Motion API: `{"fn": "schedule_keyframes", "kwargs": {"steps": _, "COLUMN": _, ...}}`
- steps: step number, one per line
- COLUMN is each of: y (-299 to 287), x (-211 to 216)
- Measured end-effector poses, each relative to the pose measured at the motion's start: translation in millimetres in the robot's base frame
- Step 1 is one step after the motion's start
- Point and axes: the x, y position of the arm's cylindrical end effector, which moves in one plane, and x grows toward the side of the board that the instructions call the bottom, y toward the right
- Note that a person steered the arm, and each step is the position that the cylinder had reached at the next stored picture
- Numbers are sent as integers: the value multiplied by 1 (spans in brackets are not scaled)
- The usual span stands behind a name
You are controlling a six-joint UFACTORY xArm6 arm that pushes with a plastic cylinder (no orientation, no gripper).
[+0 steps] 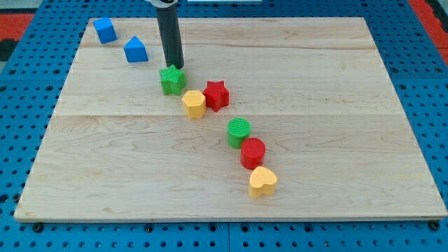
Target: Move the green star closer to the yellow hexagon
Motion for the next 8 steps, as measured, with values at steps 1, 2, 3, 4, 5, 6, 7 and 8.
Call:
{"fn": "schedule_keyframes", "kwargs": {"steps": 1, "y": -29, "x": 0}}
{"fn": "schedule_keyframes", "kwargs": {"steps": 2, "y": -43, "x": 2}}
{"fn": "schedule_keyframes", "kwargs": {"steps": 3, "y": -11, "x": 4}}
{"fn": "schedule_keyframes", "kwargs": {"steps": 4, "y": -18, "x": 10}}
{"fn": "schedule_keyframes", "kwargs": {"steps": 5, "y": -59, "x": 8}}
{"fn": "schedule_keyframes", "kwargs": {"steps": 6, "y": -24, "x": 10}}
{"fn": "schedule_keyframes", "kwargs": {"steps": 7, "y": 10, "x": 20}}
{"fn": "schedule_keyframes", "kwargs": {"steps": 8, "y": 13, "x": 21}}
